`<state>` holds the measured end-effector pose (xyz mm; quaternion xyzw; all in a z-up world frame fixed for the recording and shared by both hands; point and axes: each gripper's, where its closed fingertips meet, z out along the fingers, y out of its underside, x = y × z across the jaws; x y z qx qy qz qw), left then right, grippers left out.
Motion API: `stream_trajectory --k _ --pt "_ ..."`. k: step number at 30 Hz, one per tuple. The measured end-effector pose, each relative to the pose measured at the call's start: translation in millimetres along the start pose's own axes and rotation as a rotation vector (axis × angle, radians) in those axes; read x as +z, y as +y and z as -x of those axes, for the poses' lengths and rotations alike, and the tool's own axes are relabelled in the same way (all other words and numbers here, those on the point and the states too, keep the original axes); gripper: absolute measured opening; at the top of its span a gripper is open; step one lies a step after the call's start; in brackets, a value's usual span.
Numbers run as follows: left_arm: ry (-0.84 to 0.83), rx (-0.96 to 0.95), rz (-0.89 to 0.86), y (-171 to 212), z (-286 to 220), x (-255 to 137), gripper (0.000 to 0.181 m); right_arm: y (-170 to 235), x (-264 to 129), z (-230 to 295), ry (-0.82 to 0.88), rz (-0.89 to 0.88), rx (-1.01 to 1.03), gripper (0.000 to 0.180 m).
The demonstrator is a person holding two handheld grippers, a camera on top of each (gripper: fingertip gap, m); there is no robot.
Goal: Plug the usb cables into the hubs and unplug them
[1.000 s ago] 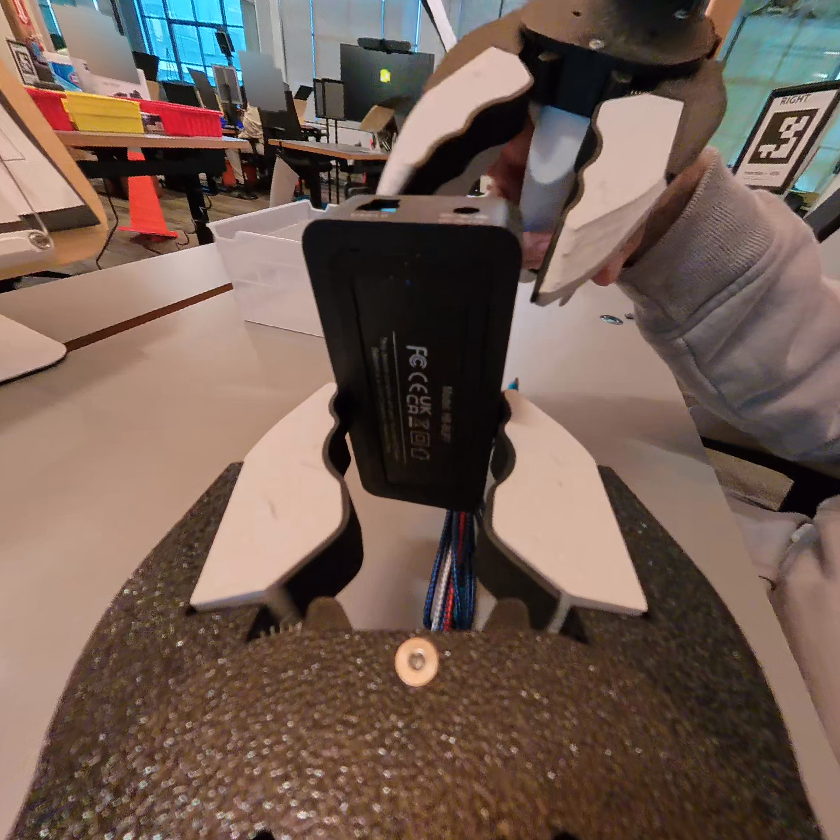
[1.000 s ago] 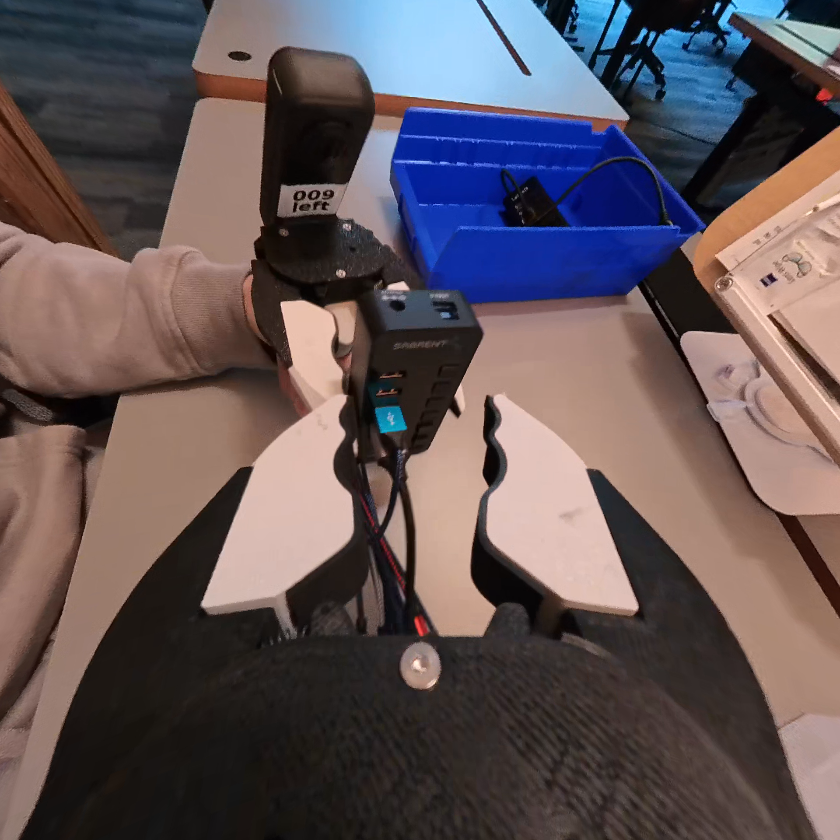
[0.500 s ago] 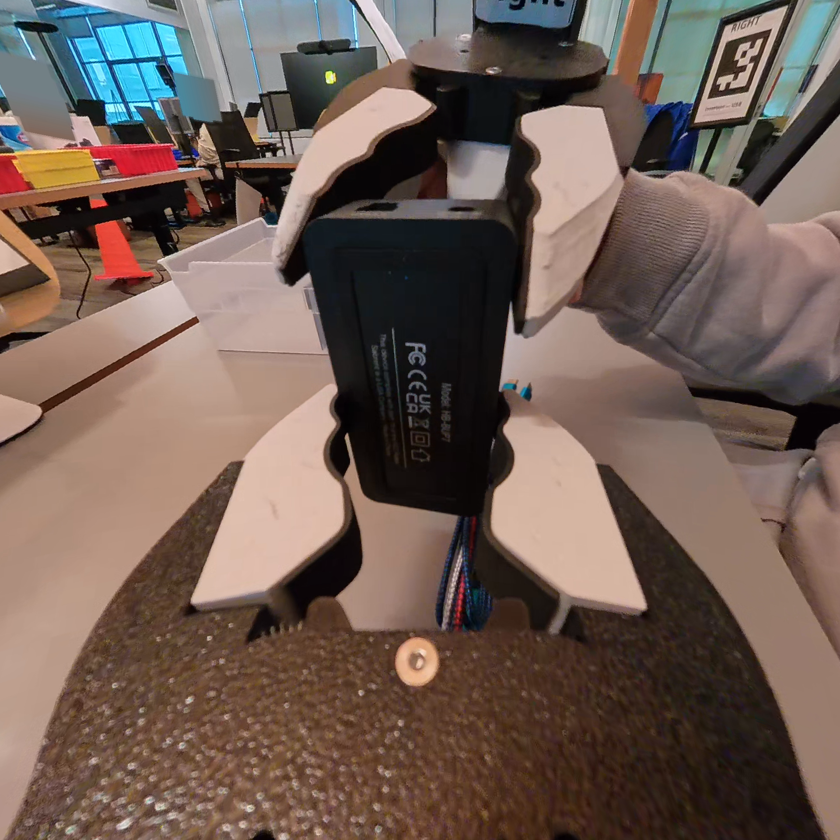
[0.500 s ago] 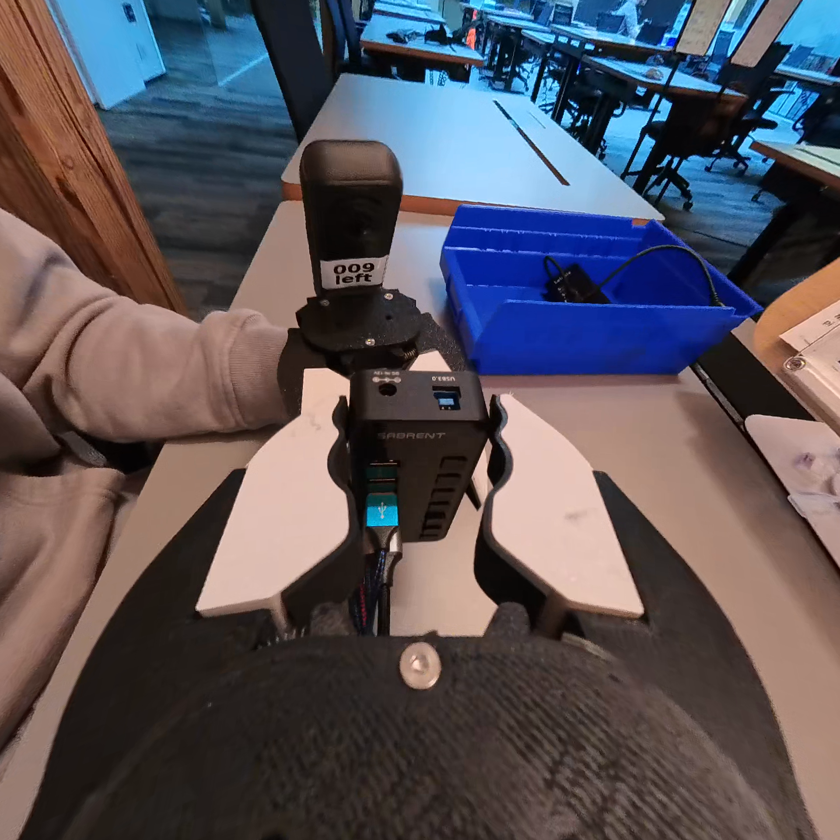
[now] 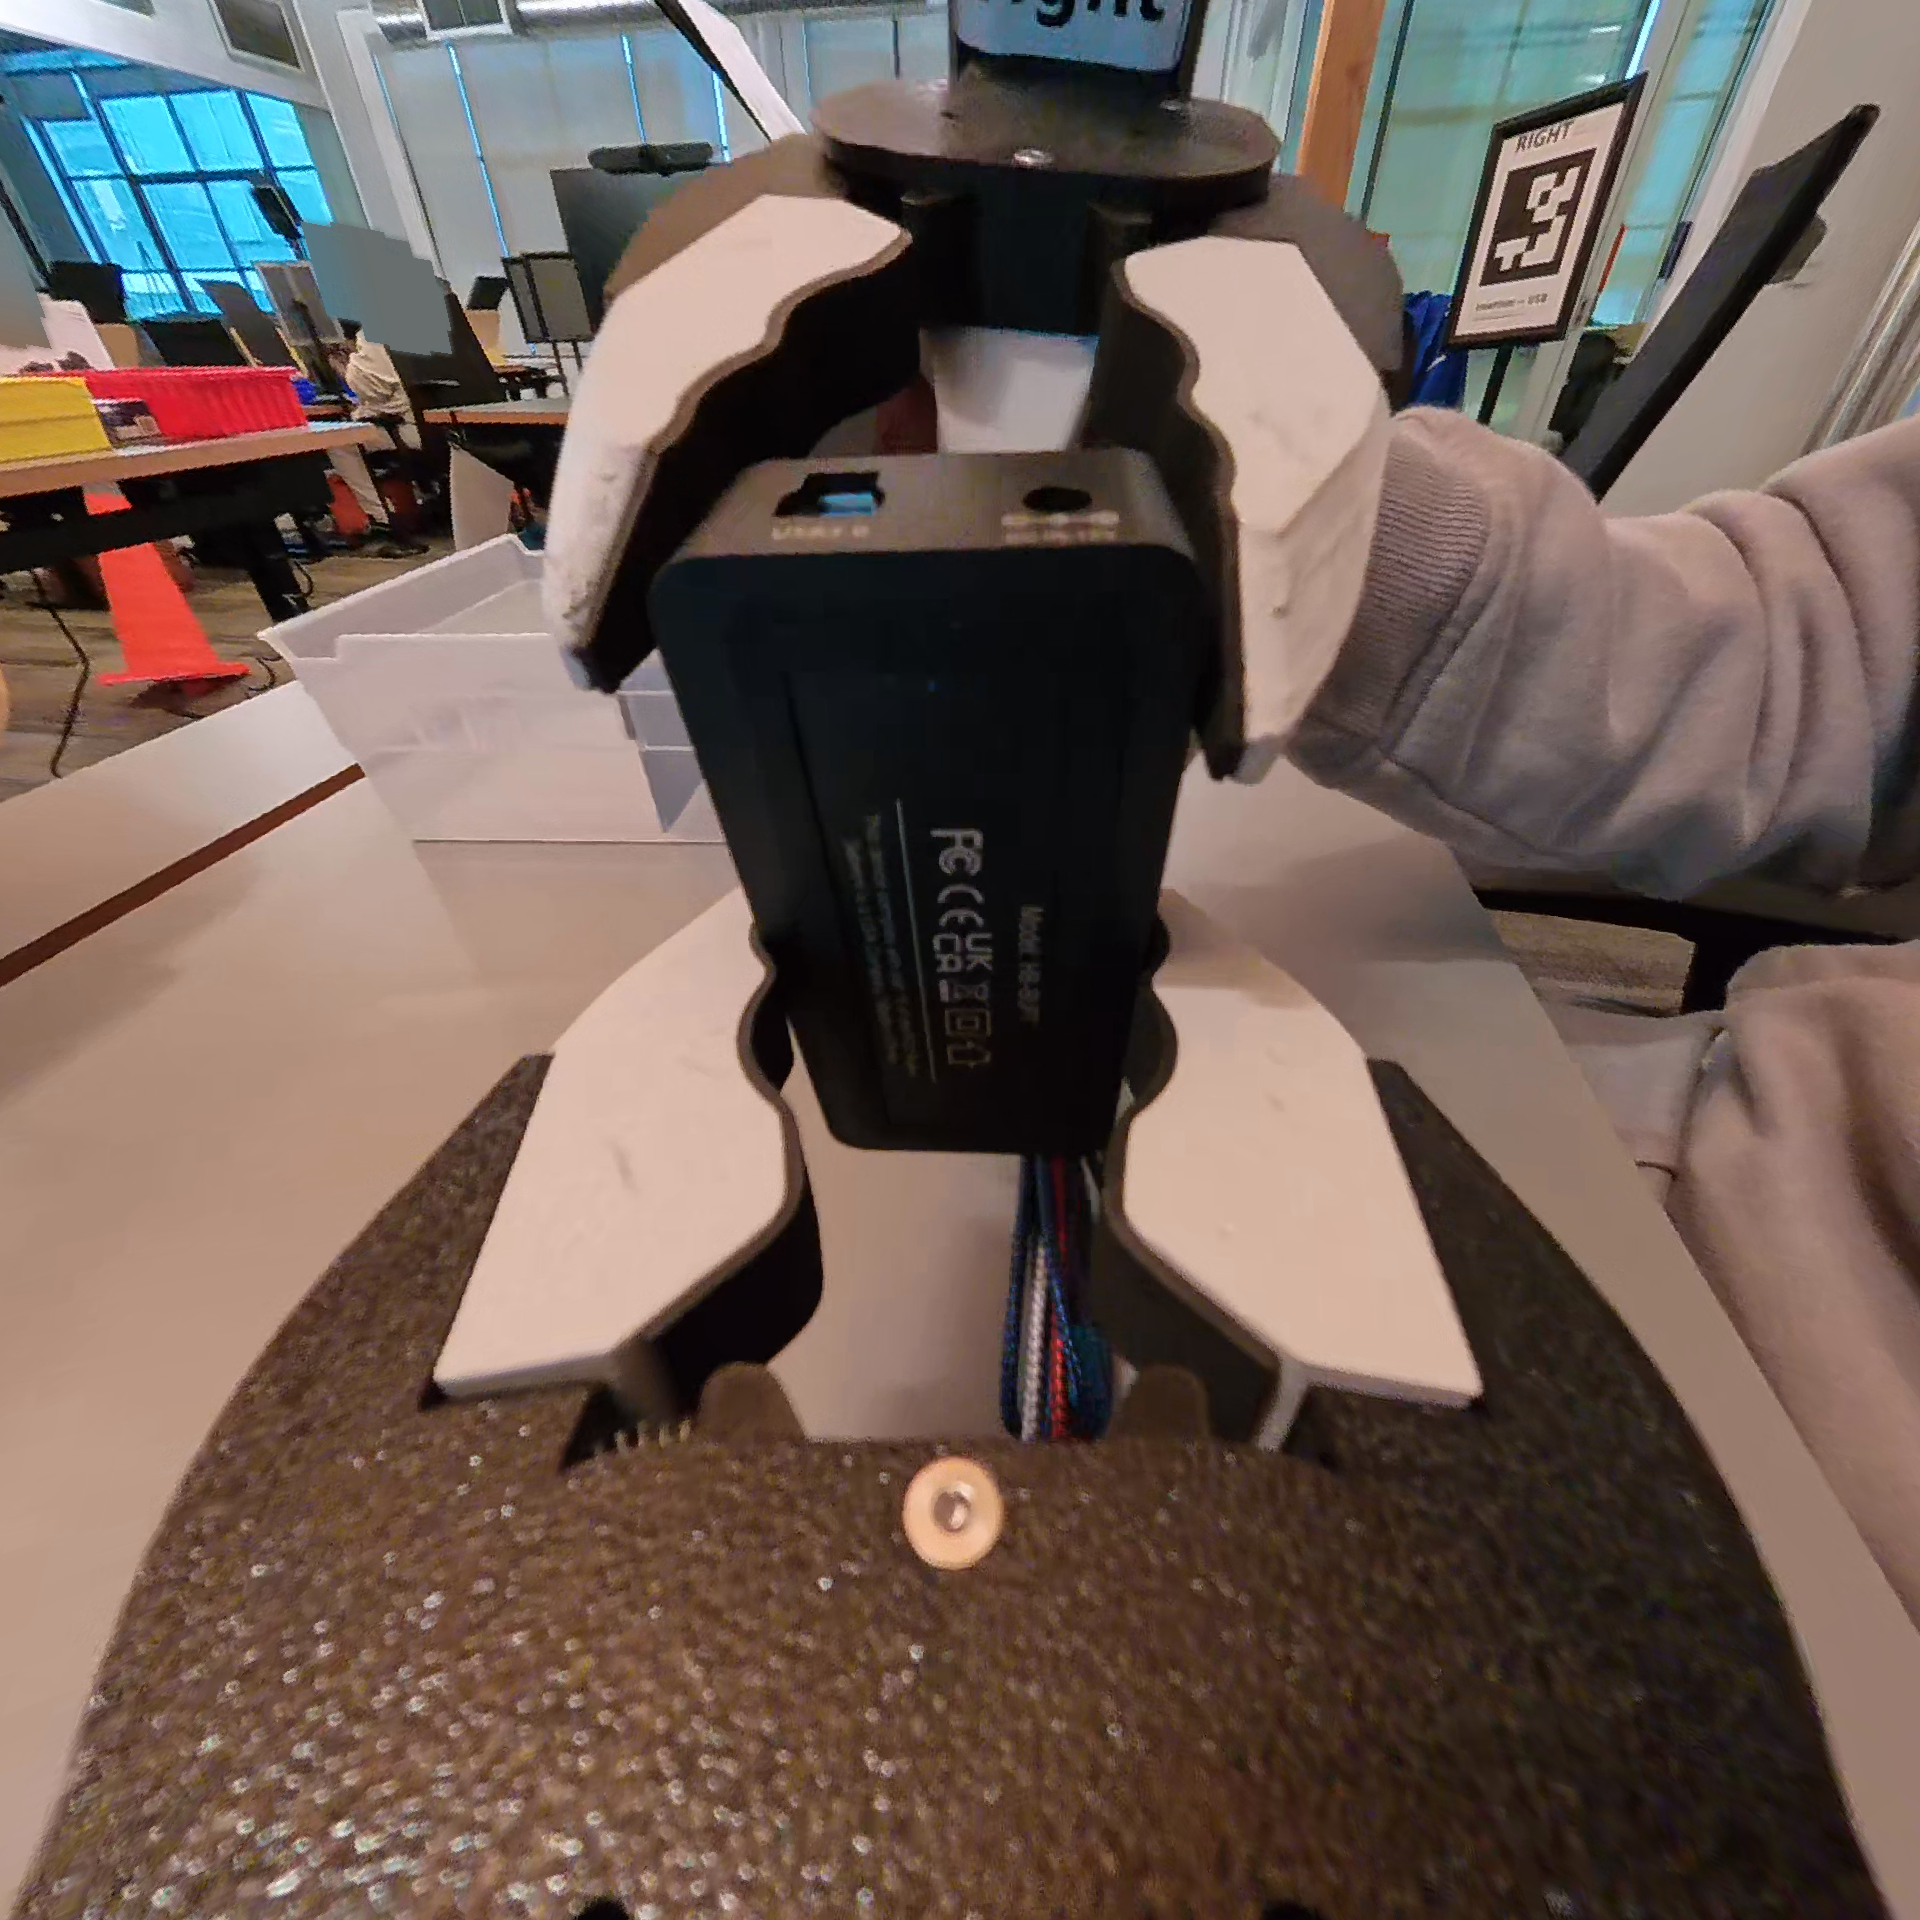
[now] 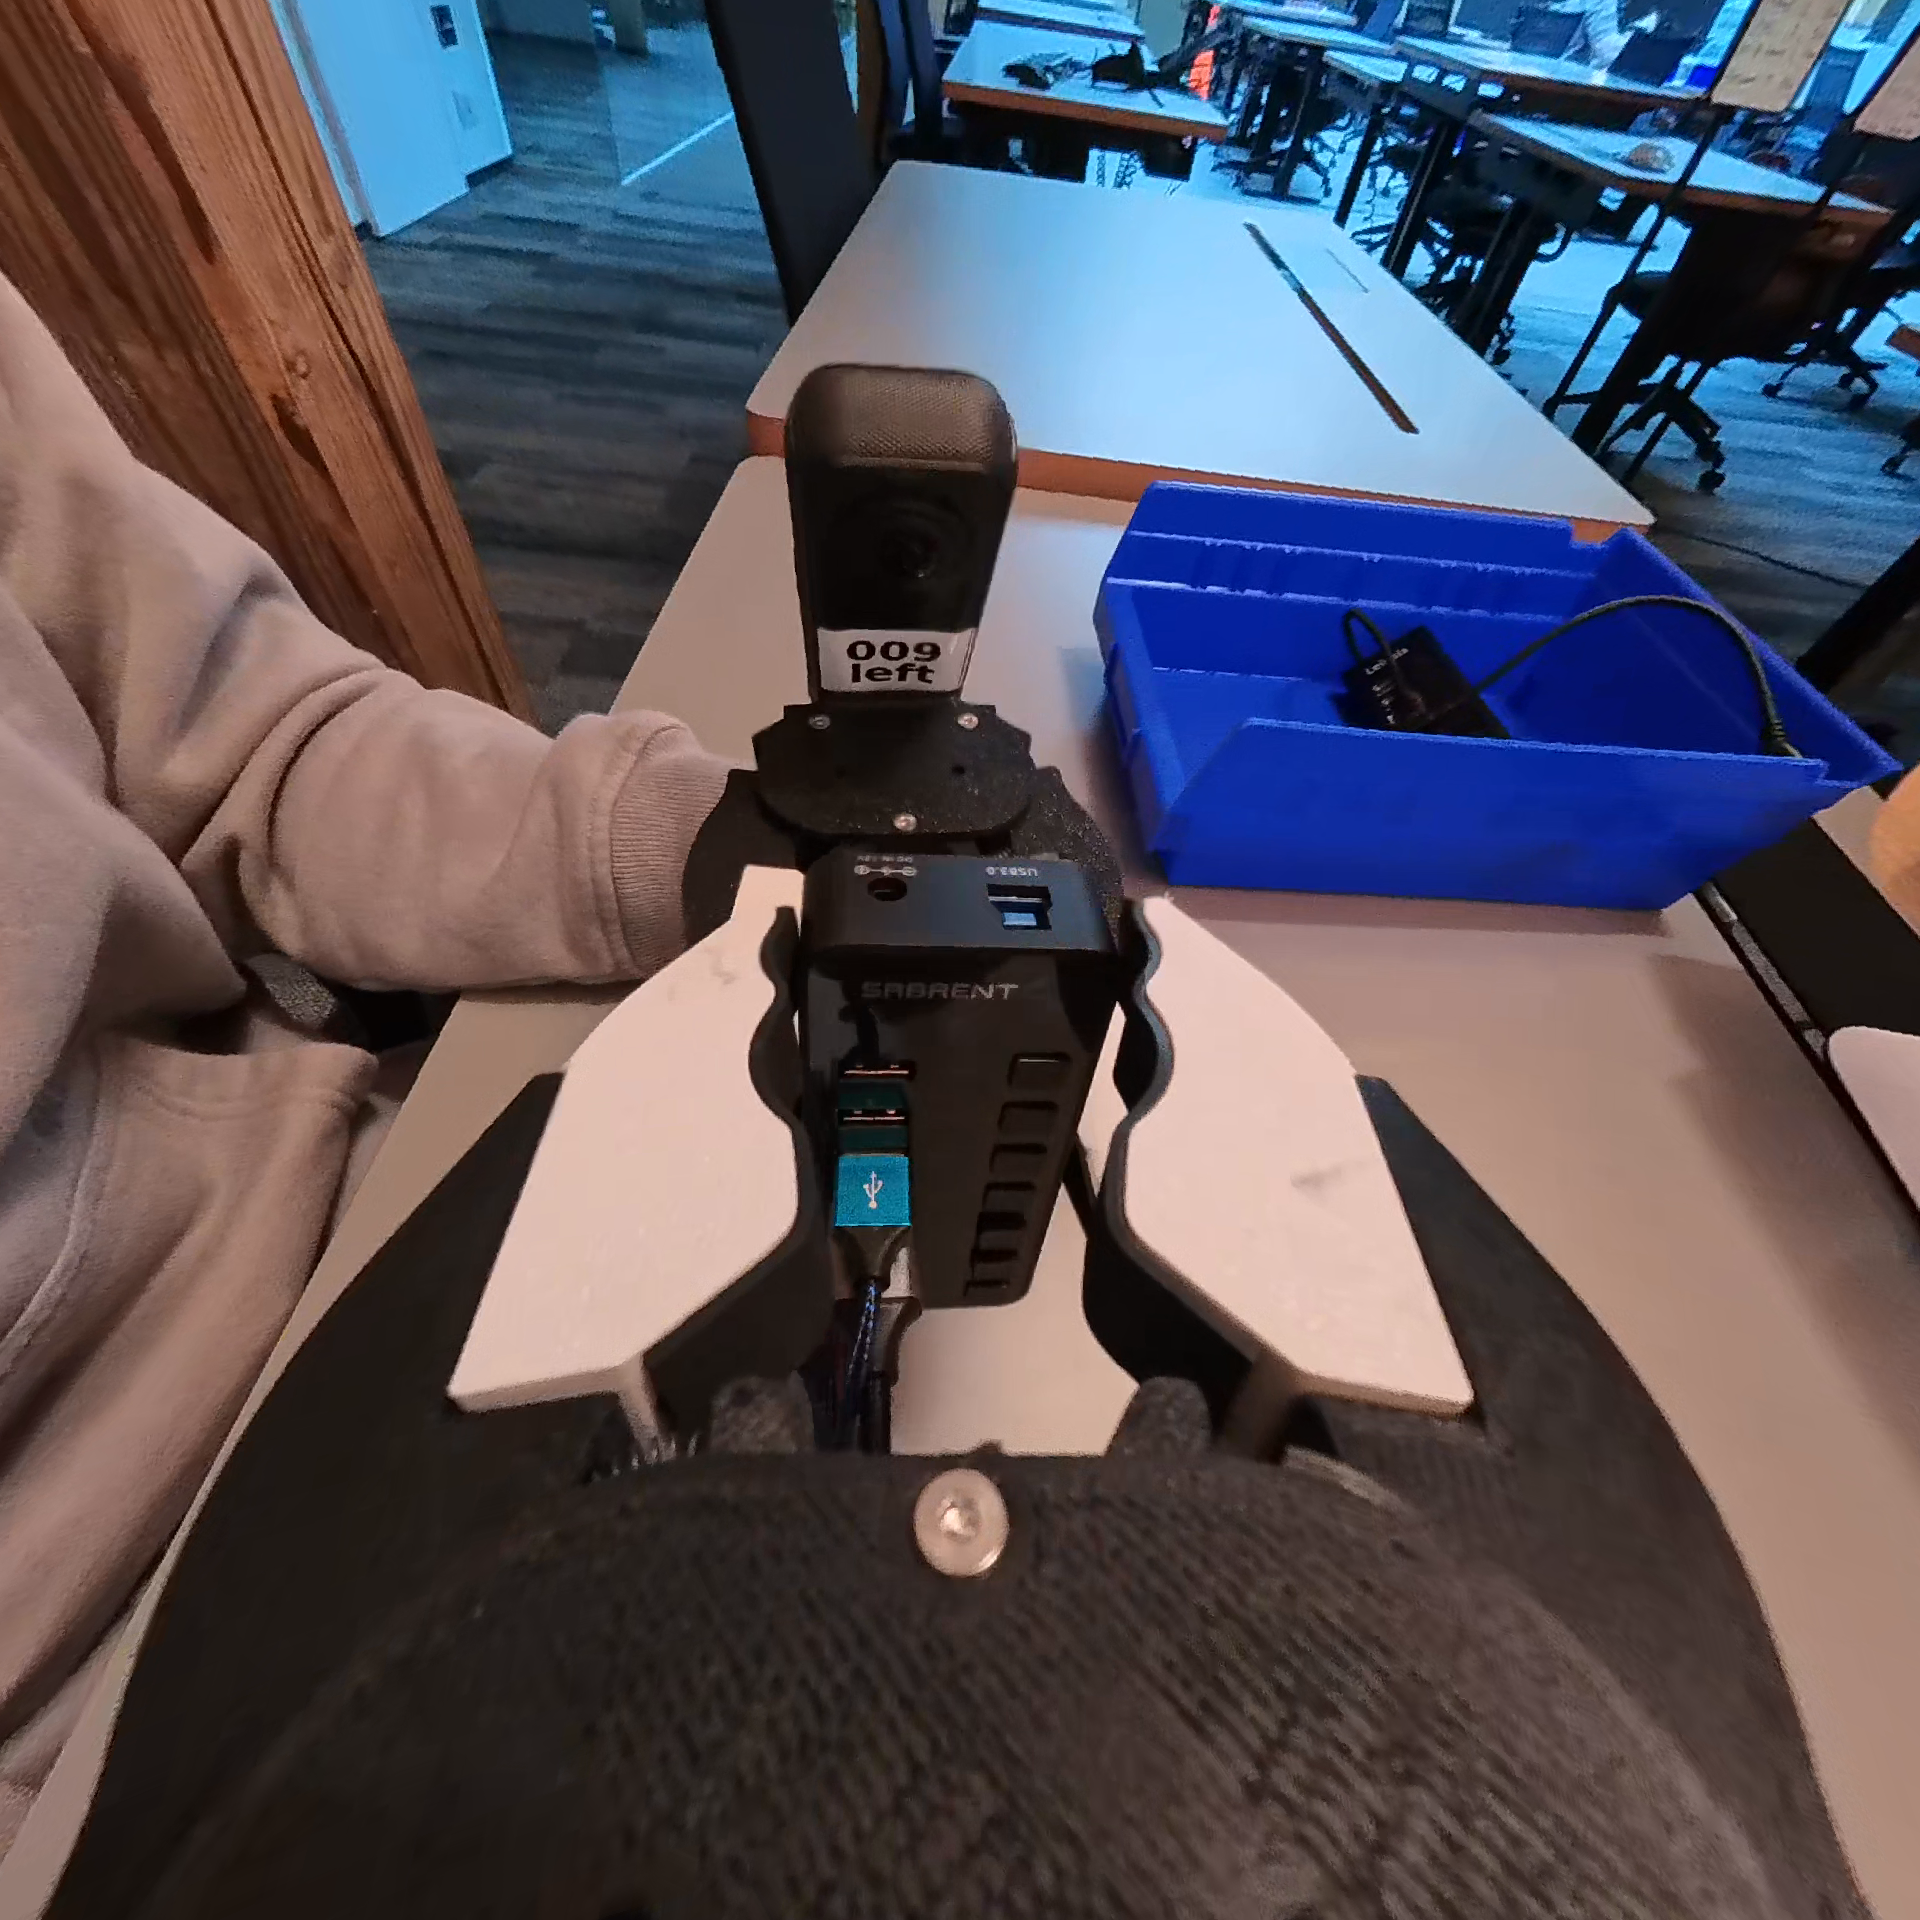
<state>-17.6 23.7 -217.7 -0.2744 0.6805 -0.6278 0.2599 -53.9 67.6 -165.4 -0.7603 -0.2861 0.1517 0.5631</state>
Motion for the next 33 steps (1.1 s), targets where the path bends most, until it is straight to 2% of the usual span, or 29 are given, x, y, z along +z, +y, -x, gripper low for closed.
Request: stream_trajectory --k 5,6,11,14,17,20,22,27,30,33 --pt "0.008 -0.010 -0.049 -7 -1 0 0.069 -6 -2 1 0.002 -0.033 0.019 0.059" --pt "0.027 -0.024 -0.055 -8 -3 1 0.065 -6 -2 0 0.004 -0.035 0.024 0.060" --pt "0.002 0.009 0.033 3 0 2 0.063 4 -5 0 0.019 0.044 -0.011 0.060" --pt "-0.041 0.025 -0.043 -9 5 1 0.062 1 -15 -6 0.076 0.061 -0.007 0.062" --pt "-0.067 0.024 -0.108 -19 9 -5 0.061 13 -27 -8 0.134 0.151 -0.028 0.068" --pt "-0.048 0.035 -0.094 -16 8 -7 0.061 15 -24 -5 0.147 0.105 -0.030 0.069" --pt "-0.034 0.050 -0.072 -13 5 -6 0.060 16 -18 -5 0.132 0.082 -0.021 0.063" --pt "-0.029 0.063 -0.047 -9 3 -7 0.061 13 -12 -3 0.121 0.094 -0.098 0.062" --pt "-0.044 0.082 -0.008 -4 4 -6 0.062 17 -11 -3 0.107 0.154 -0.099 0.062" --pt "-0.060 0.094 0.007 -3 4 -3 0.068 14 -7 -3 0.118 0.141 -0.092 0.062"
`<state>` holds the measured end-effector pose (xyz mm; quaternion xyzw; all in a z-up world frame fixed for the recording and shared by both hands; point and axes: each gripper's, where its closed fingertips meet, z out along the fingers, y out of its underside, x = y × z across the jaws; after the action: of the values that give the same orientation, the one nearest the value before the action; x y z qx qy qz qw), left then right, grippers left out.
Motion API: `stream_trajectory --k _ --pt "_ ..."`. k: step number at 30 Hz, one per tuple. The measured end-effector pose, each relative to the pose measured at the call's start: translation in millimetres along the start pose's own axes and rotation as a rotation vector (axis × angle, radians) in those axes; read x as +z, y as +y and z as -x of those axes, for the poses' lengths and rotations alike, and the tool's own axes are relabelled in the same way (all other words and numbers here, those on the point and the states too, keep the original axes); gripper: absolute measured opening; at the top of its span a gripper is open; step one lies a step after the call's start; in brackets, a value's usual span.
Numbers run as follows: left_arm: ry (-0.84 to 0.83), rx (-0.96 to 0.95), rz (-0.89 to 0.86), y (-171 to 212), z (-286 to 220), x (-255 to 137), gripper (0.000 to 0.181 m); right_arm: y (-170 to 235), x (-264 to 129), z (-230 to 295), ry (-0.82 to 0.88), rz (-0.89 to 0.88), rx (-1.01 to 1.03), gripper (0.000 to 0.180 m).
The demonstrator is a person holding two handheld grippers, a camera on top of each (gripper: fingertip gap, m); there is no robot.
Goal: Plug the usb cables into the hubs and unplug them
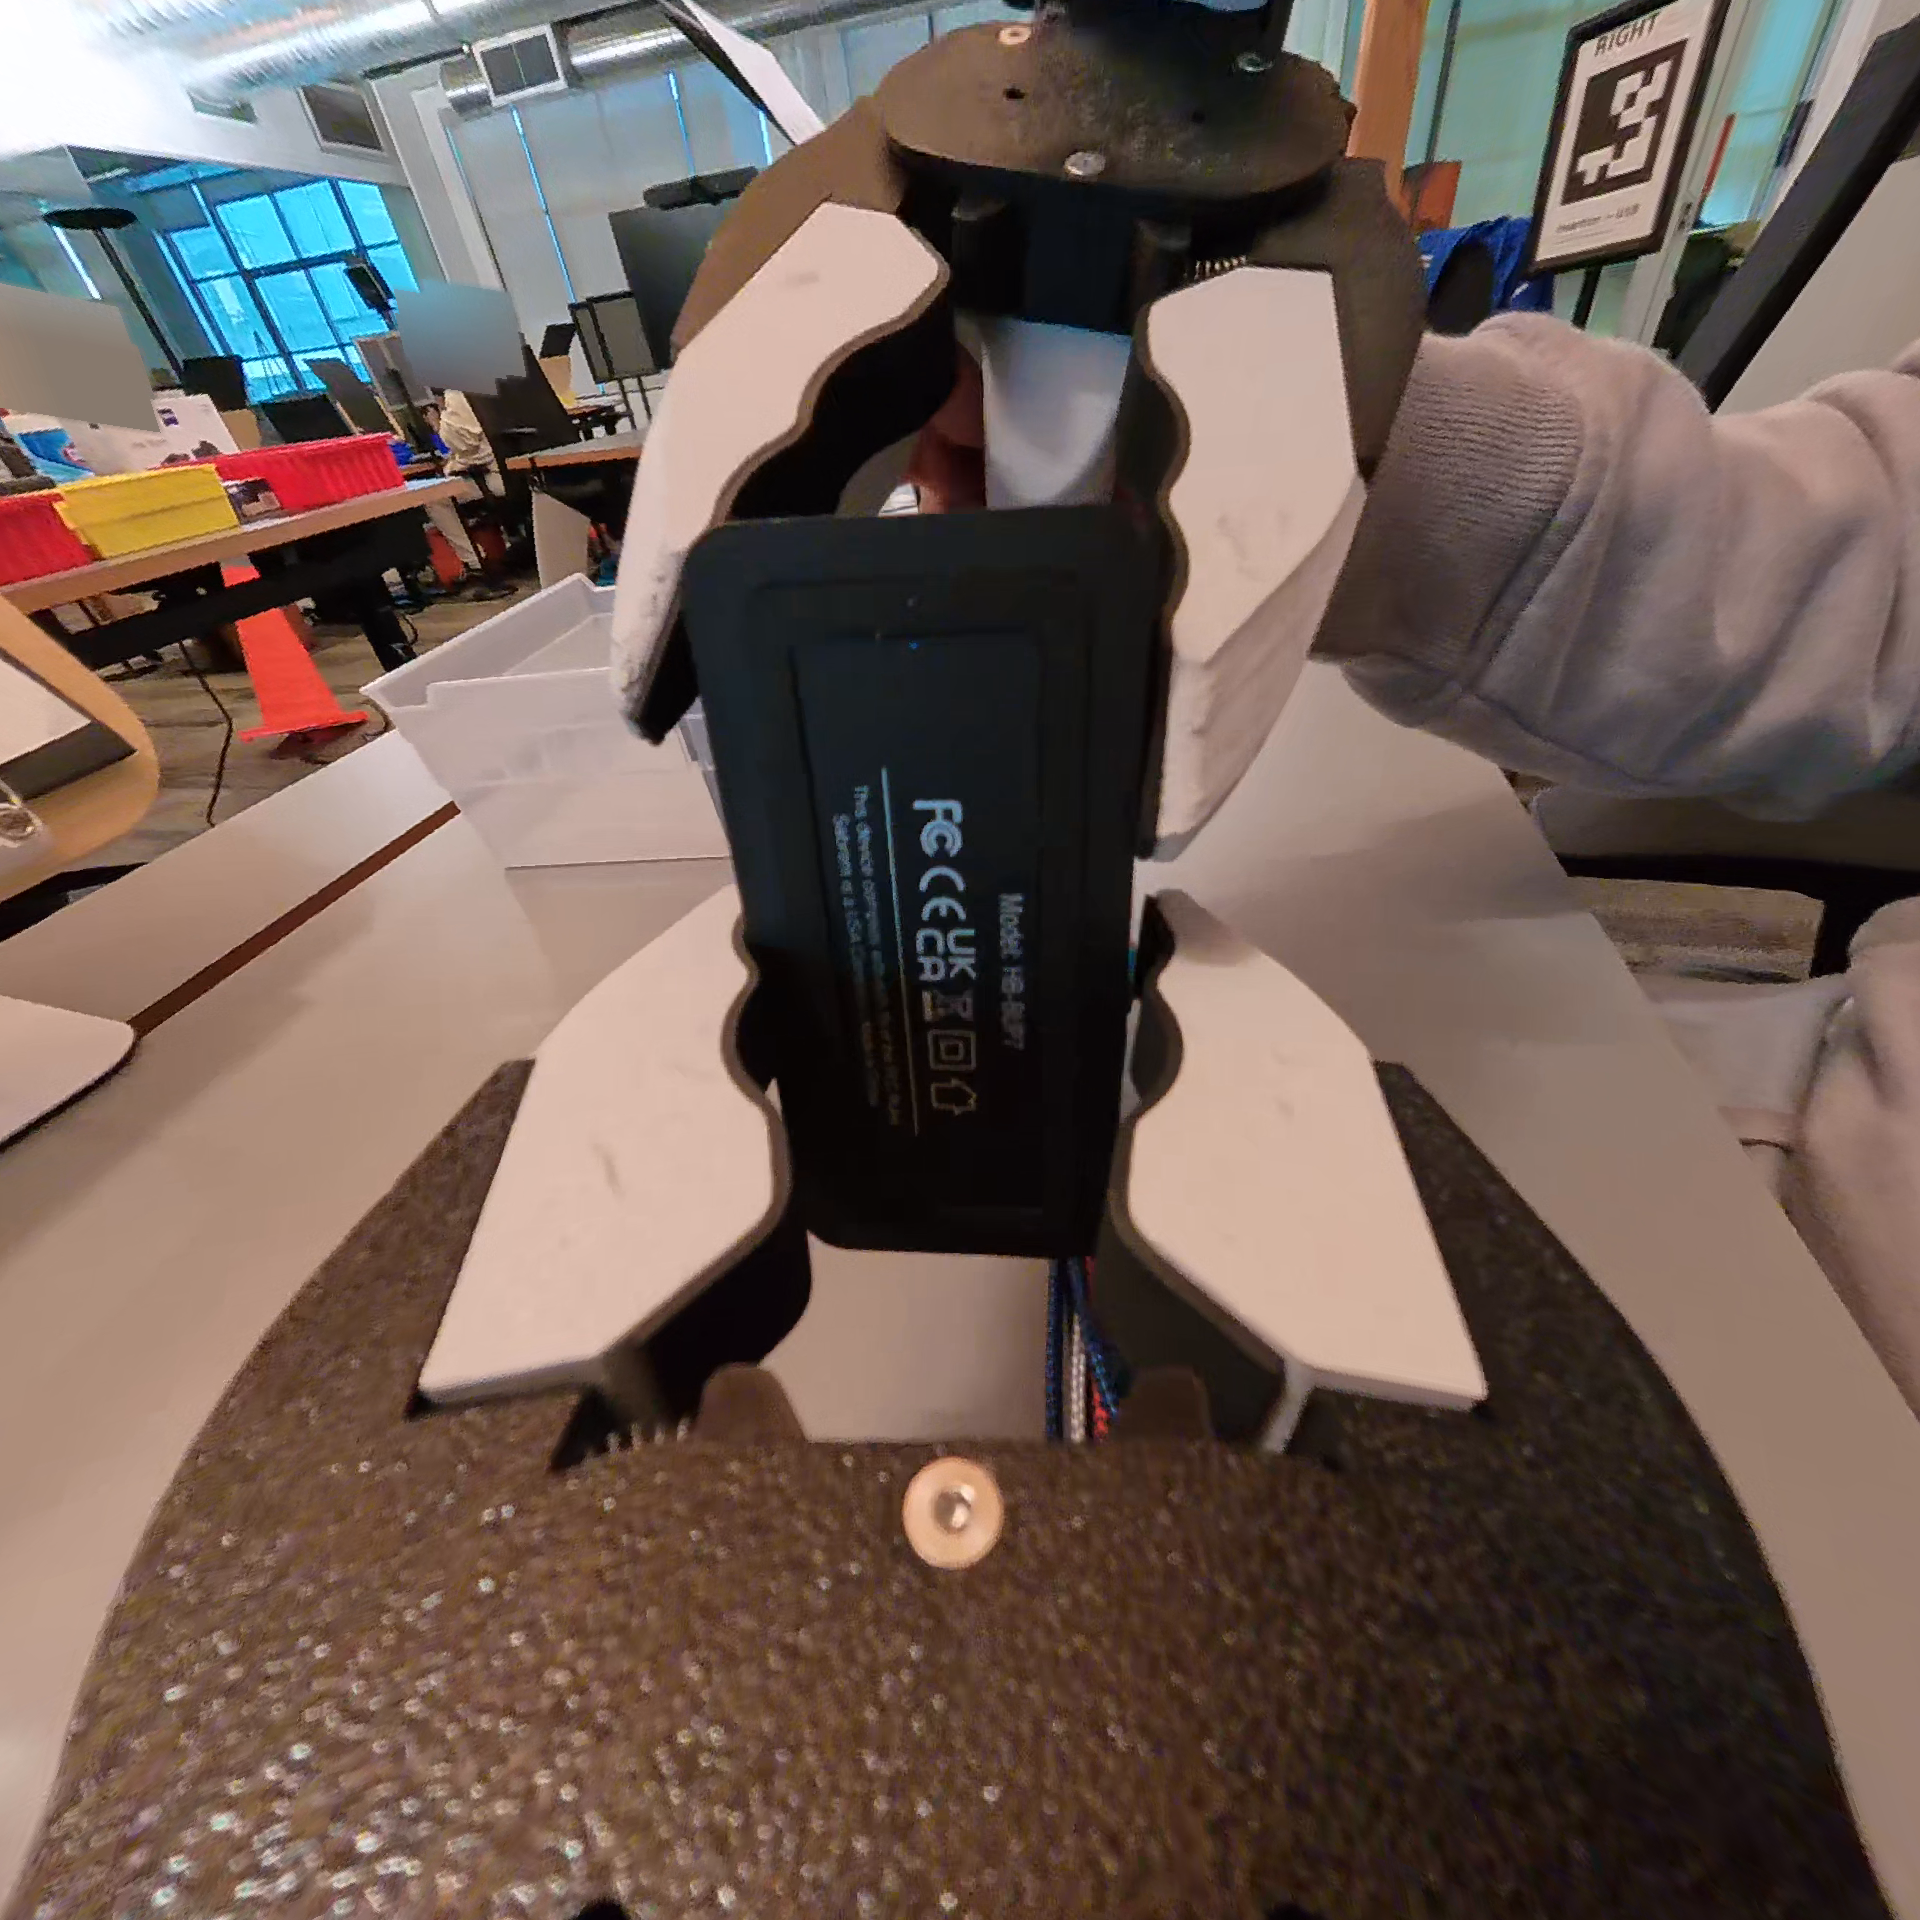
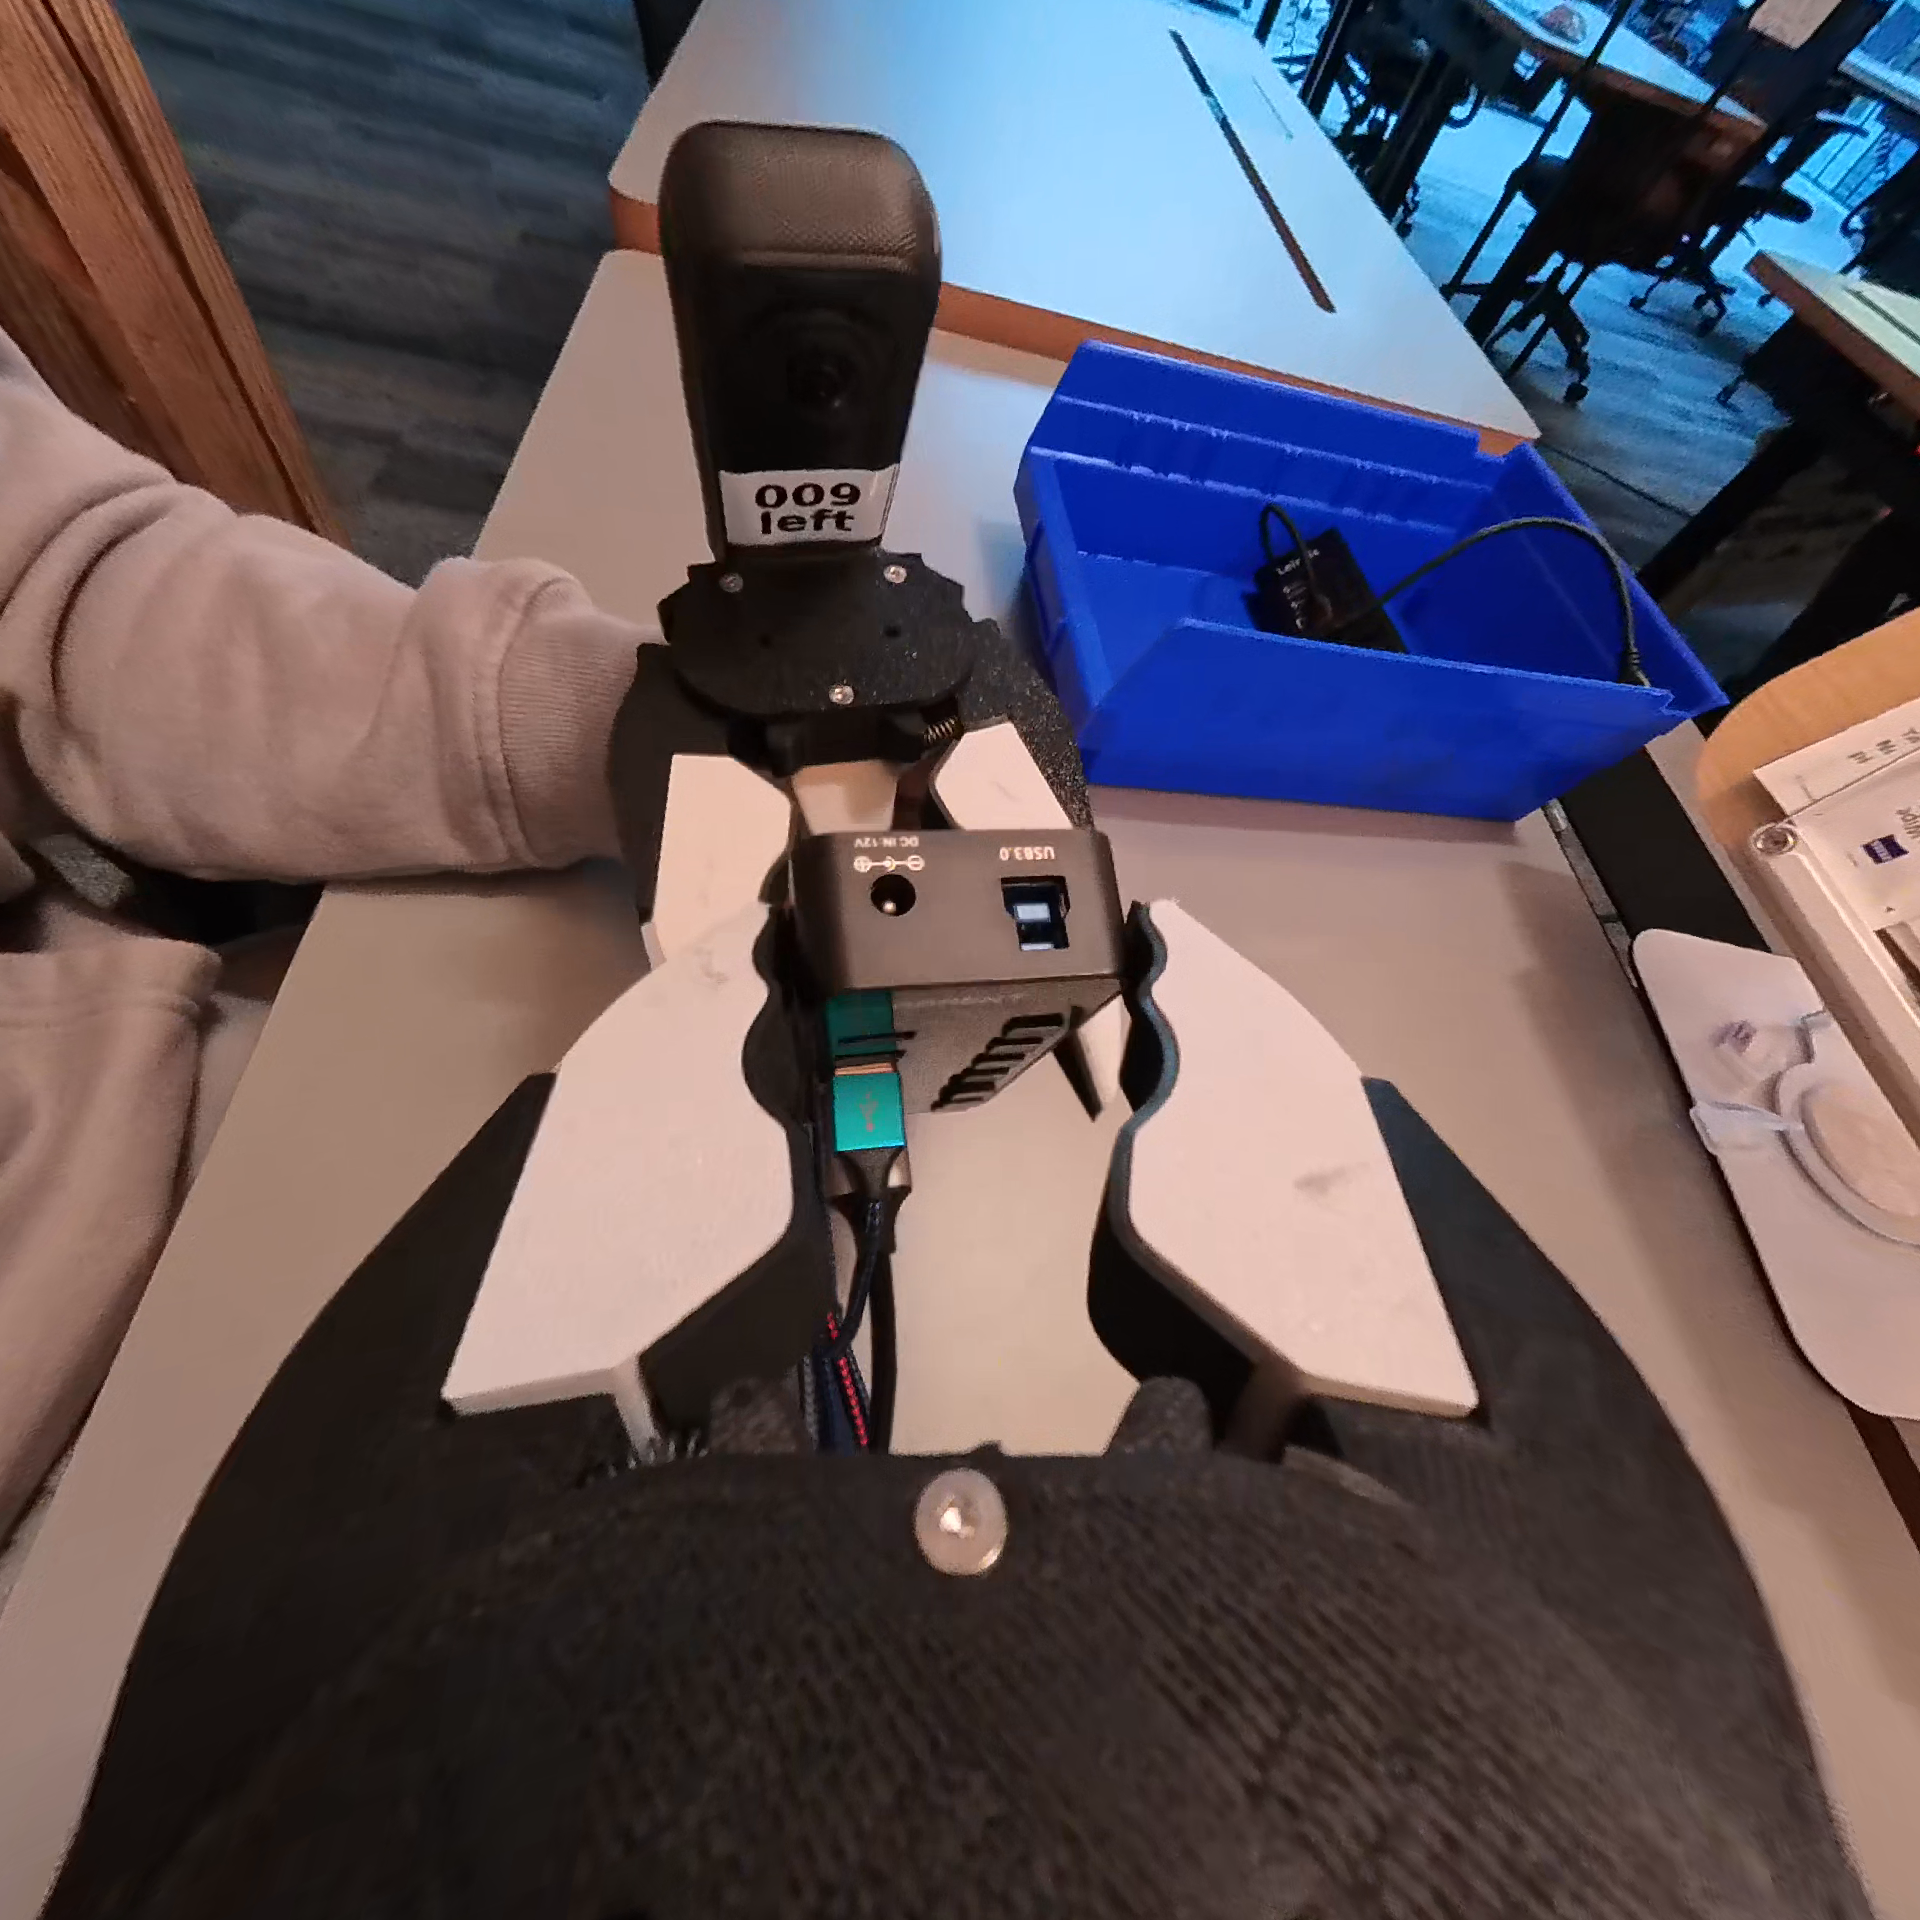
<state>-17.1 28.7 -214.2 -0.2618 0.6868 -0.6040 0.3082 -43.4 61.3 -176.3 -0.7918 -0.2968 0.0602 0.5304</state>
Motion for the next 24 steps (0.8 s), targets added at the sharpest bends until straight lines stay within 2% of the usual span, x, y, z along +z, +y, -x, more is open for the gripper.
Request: stream_trajectory --k 8,14,19,21,24 --pt "-0.047 -0.009 0.134 17 7 7 0.073 0 17 2 -0.007 0.100 -0.055 0.061" --pt "-0.012 -0.072 0.072 9 8 1 0.072 -13 21 -1 -0.026 0.021 -0.015 0.062" --pt "-0.036 -0.063 0.039 6 12 -1 0.072 -6 4 0 -0.007 0.025 0.013 0.069" --pt "-0.045 -0.058 0.015 2 15 -6 0.072 1 -6 -4 0.031 0.014 0.024 0.063" --pt "-0.047 -0.055 -0.024 -2 16 -10 0.072 5 -12 1 -0.015 -0.046 0.095 0.043"
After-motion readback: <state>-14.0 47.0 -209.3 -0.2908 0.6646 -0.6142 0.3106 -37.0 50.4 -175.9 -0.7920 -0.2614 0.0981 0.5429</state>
